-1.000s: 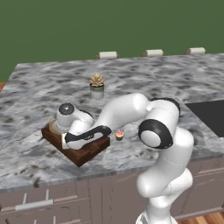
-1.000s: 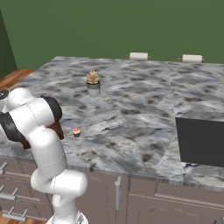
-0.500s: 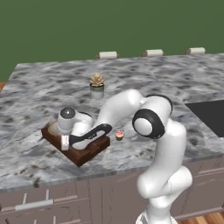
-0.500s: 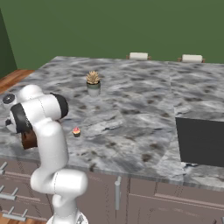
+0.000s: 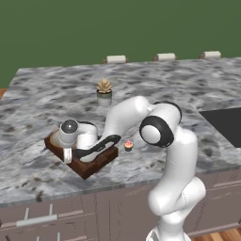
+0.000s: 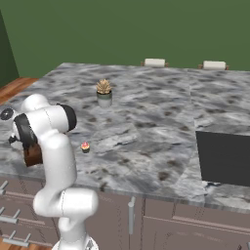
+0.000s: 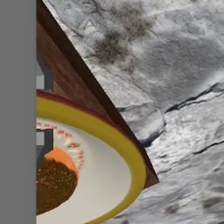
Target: Place the bowl with donut and the cupcake onto the tray.
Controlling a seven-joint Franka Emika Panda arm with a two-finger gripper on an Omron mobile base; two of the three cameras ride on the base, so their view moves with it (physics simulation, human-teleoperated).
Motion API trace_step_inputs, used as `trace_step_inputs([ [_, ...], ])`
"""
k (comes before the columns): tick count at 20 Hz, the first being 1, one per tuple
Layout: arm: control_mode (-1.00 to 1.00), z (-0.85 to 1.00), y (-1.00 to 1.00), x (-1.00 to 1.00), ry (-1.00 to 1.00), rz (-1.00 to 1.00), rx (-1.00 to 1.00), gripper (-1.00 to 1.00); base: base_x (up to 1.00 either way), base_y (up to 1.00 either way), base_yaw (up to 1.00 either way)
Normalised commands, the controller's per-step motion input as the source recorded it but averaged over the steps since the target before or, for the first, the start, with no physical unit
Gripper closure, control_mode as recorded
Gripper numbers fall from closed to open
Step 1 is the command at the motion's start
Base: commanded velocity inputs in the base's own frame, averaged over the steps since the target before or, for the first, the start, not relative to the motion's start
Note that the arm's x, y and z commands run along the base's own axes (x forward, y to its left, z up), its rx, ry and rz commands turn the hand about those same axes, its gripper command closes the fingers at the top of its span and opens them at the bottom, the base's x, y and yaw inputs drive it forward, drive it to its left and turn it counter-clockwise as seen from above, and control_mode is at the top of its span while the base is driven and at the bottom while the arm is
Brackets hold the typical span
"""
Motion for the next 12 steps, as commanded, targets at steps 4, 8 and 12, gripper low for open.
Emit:
trace_step_inputs([
  [4, -1.0, 0.33, 0.0, 0.0, -0.01, -0.04, 0.01, -1.0, 0.0, 0.0, 0.0],
  [8, -1.0, 0.39, 0.0, 0.0, 0.0, -0.06, 0.0, -1.0, 0.0, 0.0, 0.0],
  [12, -1.0, 0.47, -0.05, 0.0, 0.0, -0.1, 0.0, -1.0, 0.0, 0.0, 0.0],
])
